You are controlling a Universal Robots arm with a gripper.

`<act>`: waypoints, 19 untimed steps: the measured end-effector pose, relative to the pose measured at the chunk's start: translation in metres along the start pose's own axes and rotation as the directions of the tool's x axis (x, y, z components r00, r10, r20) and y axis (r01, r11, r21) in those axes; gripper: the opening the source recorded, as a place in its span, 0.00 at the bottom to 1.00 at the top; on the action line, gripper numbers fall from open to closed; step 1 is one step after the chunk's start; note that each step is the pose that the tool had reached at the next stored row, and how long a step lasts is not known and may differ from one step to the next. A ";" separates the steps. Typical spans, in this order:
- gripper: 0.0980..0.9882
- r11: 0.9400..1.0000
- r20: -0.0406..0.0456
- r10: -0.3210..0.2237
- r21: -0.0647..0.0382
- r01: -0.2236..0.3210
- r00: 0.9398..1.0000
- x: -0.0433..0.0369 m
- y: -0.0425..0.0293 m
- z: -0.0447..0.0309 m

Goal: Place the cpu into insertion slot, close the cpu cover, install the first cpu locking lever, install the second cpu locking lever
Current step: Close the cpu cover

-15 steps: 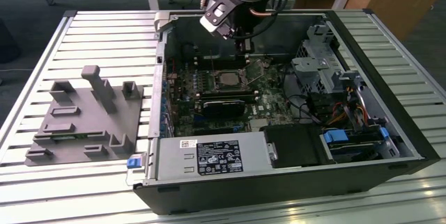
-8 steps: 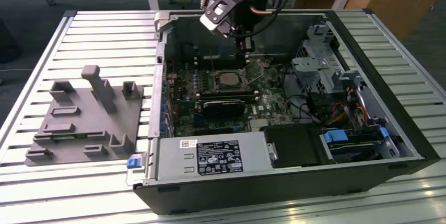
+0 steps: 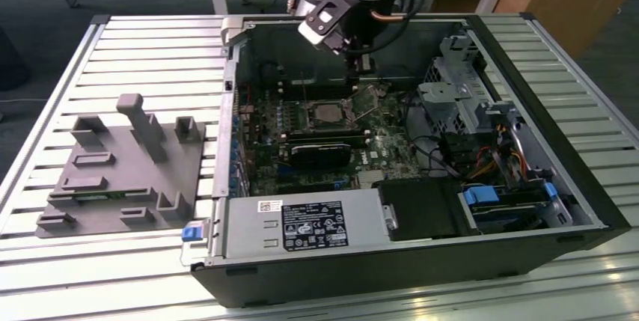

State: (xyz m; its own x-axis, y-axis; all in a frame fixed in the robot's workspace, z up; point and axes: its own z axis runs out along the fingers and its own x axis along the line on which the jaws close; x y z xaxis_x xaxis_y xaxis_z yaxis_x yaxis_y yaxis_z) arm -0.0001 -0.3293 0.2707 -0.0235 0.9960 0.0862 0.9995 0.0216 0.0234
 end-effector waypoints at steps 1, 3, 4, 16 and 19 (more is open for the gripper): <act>0.01 1.000 0.000 -0.014 0.001 0.014 1.000 0.0000 0.0003 0.0002; 0.01 1.000 -0.001 -0.031 0.003 0.031 1.000 -0.0002 0.0010 0.0008; 0.01 0.999 -0.001 -0.033 0.003 0.033 0.999 -0.0009 0.0014 0.0008; 0.01 0.999 0.000 -0.034 0.005 0.034 0.999 -0.0039 0.0220 0.0039; 0.01 0.999 0.000 -0.034 0.005 0.034 0.999 -0.0075 0.0229 0.0052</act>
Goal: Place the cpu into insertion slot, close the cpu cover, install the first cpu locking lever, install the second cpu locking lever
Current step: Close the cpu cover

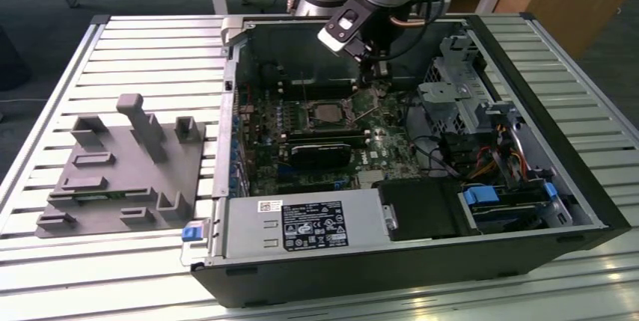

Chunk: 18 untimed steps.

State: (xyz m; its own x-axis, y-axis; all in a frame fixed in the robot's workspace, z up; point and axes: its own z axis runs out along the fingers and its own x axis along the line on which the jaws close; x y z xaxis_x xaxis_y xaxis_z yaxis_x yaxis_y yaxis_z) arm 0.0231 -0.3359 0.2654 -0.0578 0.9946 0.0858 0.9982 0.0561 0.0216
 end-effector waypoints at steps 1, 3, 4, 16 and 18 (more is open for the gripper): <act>0.01 1.000 0.000 0.000 0.000 0.000 1.000 -0.0009 0.0006 0.0004; 0.01 1.000 0.000 0.000 0.000 0.000 1.000 -0.0017 0.0027 0.0012; 0.01 1.000 0.001 0.000 0.000 0.000 1.000 -0.0019 0.0045 0.0015; 0.01 1.000 0.001 0.002 0.000 -0.002 1.000 -0.0016 0.0262 0.0048; 0.01 1.000 0.001 0.004 0.000 -0.004 1.000 -0.0012 0.0286 0.0058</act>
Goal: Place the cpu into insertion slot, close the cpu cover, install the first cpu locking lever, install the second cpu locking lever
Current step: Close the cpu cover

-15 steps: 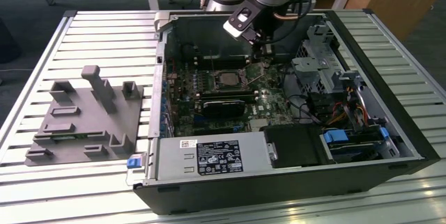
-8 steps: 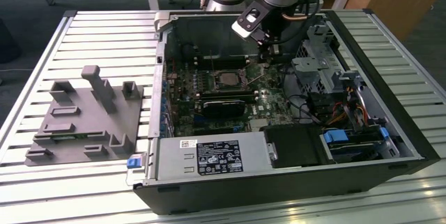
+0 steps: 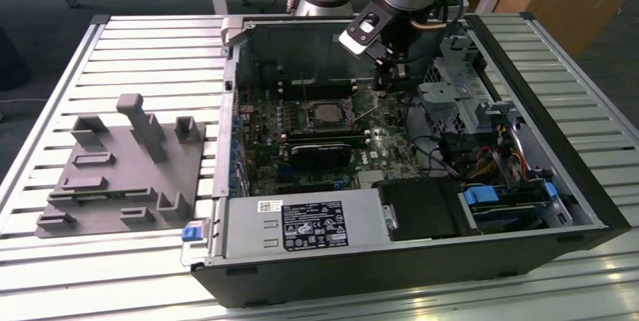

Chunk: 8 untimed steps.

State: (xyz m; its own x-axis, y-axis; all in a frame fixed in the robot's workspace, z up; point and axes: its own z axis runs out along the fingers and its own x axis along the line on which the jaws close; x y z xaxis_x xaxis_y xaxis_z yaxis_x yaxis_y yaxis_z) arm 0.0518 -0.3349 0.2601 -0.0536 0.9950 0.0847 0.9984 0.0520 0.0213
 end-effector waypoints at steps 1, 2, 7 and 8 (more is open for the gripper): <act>0.01 1.000 0.000 0.001 0.000 -0.001 1.000 0.0003 0.0010 0.0005; 0.01 1.000 0.000 0.002 0.000 -0.002 1.000 0.0004 0.0017 0.0009; 0.01 1.000 0.000 0.016 -0.001 -0.016 1.000 0.0022 0.0055 0.0031; 0.01 1.000 0.001 0.021 -0.002 -0.021 1.000 0.0026 0.0061 0.0037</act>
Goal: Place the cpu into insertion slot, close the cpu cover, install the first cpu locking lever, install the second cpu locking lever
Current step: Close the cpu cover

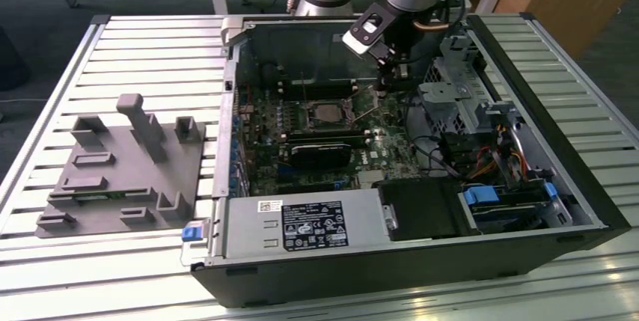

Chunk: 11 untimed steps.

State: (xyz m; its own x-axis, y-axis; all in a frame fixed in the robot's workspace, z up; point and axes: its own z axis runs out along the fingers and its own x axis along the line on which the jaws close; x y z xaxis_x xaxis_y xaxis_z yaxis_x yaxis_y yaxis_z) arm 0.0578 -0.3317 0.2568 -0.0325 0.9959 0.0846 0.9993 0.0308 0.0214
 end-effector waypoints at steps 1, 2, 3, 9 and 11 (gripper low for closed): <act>0.01 1.000 0.000 0.003 0.000 -0.003 1.000 0.0001 0.0006 0.0005; 0.01 1.000 0.000 0.003 0.000 -0.003 1.000 0.0001 0.0013 0.0009; 0.01 1.000 0.000 0.004 0.001 -0.004 1.000 0.0000 0.0021 0.0014; 0.01 1.000 0.000 0.004 0.006 -0.004 1.000 -0.0003 0.0080 0.0043; 0.01 1.000 0.000 0.004 0.007 -0.004 1.000 -0.0005 0.0088 0.0056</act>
State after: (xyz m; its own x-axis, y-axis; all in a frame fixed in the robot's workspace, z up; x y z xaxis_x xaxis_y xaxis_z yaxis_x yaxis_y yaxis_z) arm 0.0667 -0.3315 0.2514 -0.0285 0.9960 0.0843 0.9995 0.0274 0.0141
